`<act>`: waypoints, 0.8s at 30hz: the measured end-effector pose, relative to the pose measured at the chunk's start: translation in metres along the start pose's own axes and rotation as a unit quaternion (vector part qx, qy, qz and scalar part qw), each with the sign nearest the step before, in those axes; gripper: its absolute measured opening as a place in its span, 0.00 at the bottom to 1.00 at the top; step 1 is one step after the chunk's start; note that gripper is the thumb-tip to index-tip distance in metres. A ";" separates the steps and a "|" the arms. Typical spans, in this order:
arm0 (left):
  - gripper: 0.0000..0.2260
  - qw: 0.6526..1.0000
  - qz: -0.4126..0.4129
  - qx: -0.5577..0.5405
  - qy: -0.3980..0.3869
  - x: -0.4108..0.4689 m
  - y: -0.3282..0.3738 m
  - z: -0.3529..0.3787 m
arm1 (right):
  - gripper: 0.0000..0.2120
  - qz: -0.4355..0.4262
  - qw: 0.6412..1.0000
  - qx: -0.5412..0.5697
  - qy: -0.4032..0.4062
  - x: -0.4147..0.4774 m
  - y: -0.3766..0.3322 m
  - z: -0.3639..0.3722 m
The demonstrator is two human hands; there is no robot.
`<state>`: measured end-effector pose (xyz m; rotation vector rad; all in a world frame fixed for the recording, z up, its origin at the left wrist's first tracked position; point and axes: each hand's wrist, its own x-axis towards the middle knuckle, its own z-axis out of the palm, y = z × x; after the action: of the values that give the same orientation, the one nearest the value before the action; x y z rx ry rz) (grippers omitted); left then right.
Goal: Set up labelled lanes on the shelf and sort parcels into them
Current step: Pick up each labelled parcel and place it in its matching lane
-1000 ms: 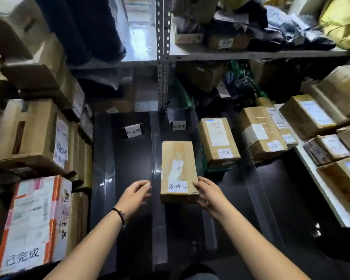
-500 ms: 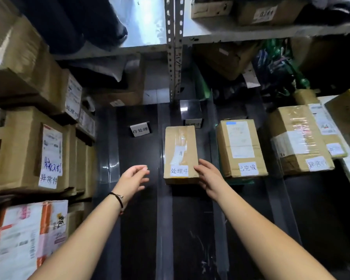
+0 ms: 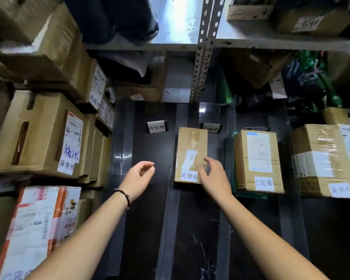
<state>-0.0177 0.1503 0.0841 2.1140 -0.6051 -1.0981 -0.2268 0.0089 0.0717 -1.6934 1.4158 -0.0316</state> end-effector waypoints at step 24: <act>0.33 0.912 0.102 0.152 0.366 -0.286 -0.014 -0.086 | 0.29 -0.524 0.826 -0.174 -0.117 -0.242 -0.144 0.038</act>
<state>-0.0983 0.3778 0.2600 2.4316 -0.6211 -0.0477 -0.1784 0.2153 0.2609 -2.4925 0.1671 -0.1760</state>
